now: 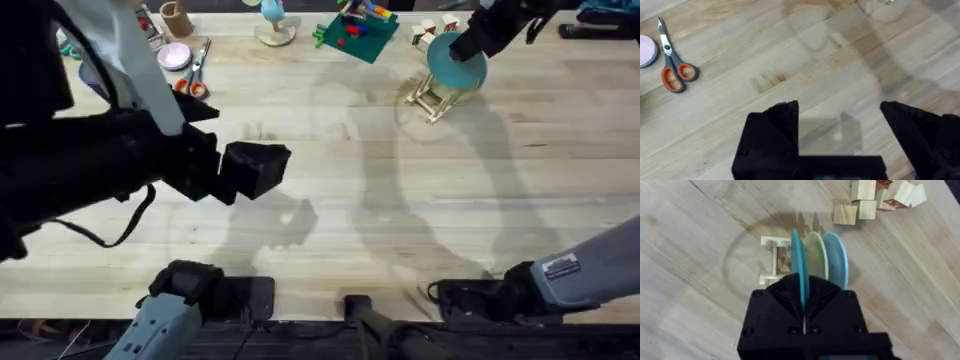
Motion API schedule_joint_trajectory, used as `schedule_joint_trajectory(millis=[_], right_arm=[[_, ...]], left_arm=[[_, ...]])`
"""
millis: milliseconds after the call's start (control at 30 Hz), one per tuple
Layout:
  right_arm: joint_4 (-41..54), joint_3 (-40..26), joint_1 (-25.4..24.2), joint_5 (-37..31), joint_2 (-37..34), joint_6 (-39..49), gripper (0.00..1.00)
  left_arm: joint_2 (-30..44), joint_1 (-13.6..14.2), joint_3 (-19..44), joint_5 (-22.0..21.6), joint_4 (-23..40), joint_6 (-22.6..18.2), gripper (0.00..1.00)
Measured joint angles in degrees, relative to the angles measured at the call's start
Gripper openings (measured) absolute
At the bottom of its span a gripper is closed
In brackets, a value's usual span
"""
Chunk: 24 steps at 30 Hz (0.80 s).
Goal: Pick up the plates from the table one by one and place each into a slot on the dish rack.
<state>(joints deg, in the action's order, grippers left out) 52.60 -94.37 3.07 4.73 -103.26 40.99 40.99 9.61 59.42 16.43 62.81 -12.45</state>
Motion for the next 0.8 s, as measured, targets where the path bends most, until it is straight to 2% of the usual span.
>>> schedule_joint_trajectory(millis=[333,633,800], right_arm=[[0.1,-0.2,0.0,-0.4,-3.7,0.2,0.029],[0.1,-0.2,0.0,-0.4,-3.8,0.2,0.029],[0.1,-0.2,0.0,-0.4,-3.8,0.2,0.09]], left_arm=[[0.0,0.0,0.0,0.0,0.0,0.0,0.995],[0.0,0.0,0.0,0.0,0.0,0.0,0.994],[0.0,0.0,0.0,0.0,0.0,0.0,0.993]])
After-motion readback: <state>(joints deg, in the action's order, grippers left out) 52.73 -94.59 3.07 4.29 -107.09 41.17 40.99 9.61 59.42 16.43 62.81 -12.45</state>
